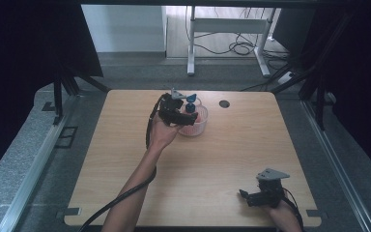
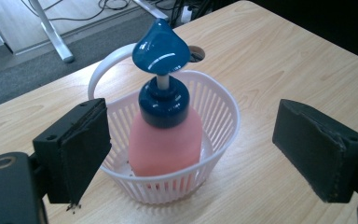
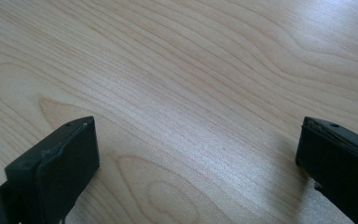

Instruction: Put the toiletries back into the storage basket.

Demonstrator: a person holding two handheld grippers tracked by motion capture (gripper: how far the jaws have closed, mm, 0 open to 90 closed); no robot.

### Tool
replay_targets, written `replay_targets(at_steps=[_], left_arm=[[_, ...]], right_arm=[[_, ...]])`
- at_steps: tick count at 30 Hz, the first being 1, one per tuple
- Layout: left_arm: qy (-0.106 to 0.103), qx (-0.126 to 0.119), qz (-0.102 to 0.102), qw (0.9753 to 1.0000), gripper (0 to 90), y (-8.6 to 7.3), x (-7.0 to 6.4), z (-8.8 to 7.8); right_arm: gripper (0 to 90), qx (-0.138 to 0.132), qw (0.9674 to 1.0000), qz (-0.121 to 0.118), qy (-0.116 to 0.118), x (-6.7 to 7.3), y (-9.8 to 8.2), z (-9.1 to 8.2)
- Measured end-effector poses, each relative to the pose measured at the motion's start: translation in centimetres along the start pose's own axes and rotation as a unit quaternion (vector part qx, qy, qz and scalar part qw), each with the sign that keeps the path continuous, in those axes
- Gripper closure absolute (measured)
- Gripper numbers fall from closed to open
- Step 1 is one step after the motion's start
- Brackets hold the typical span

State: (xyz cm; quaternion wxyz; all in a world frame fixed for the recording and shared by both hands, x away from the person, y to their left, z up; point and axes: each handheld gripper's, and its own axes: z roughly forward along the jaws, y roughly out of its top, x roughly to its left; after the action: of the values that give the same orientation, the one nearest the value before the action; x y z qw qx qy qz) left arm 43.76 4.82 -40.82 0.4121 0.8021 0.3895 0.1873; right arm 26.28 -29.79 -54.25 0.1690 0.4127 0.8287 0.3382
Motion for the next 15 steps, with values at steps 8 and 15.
replay_targets(at_steps=[8, 15], left_arm=[[-0.003, -0.005, 0.012, 0.9999, 10.9, -0.4, -0.4, -0.8], [-0.005, -0.008, 0.020, 0.9998, 10.9, -1.0, -0.7, -1.6]], right_arm=[[0.0, 0.000, 1.0000, 0.001, 0.001, 0.1, 0.0, 0.0], [0.0, 0.000, 1.0000, 0.002, 0.000, 0.1, 0.0, 0.0]])
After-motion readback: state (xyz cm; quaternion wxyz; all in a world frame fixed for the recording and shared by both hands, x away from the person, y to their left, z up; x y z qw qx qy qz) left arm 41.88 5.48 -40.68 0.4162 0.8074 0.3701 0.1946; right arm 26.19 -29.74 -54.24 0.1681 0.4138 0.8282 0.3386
